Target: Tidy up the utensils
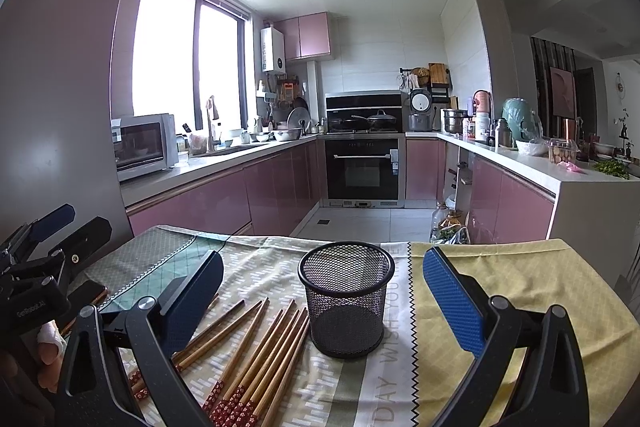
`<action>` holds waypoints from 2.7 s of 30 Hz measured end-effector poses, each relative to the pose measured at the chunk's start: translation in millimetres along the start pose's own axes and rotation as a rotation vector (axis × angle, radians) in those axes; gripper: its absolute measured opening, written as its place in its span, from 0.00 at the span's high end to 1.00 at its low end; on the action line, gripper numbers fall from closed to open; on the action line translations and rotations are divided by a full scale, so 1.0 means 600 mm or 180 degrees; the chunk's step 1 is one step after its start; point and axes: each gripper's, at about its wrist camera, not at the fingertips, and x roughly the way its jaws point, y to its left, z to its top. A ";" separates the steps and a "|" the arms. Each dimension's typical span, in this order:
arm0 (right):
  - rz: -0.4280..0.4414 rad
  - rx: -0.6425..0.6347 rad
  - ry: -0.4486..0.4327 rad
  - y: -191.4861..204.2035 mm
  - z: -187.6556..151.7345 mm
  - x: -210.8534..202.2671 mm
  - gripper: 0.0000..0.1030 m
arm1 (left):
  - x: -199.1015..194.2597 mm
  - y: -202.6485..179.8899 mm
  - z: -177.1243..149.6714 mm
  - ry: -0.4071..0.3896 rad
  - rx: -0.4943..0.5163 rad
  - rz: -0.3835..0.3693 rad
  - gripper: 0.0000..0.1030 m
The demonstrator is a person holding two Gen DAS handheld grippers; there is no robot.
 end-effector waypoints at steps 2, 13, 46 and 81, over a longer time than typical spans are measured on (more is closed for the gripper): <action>0.0008 -0.0001 0.0025 0.000 -0.002 0.002 0.06 | 0.004 0.002 0.000 0.0029 0.0000 -0.0009 0.04; 0.0243 -0.0218 0.0843 0.019 -0.043 0.055 0.06 | 0.072 0.025 -0.035 0.0754 0.0097 -0.0148 0.05; 0.0397 -0.0365 0.2221 0.029 -0.113 0.151 0.55 | 0.221 0.019 -0.159 0.2367 0.0103 -0.1023 0.71; 0.0957 0.0172 0.1811 0.004 -0.052 0.114 0.94 | 0.197 0.011 -0.059 0.2067 -0.0227 -0.1331 0.93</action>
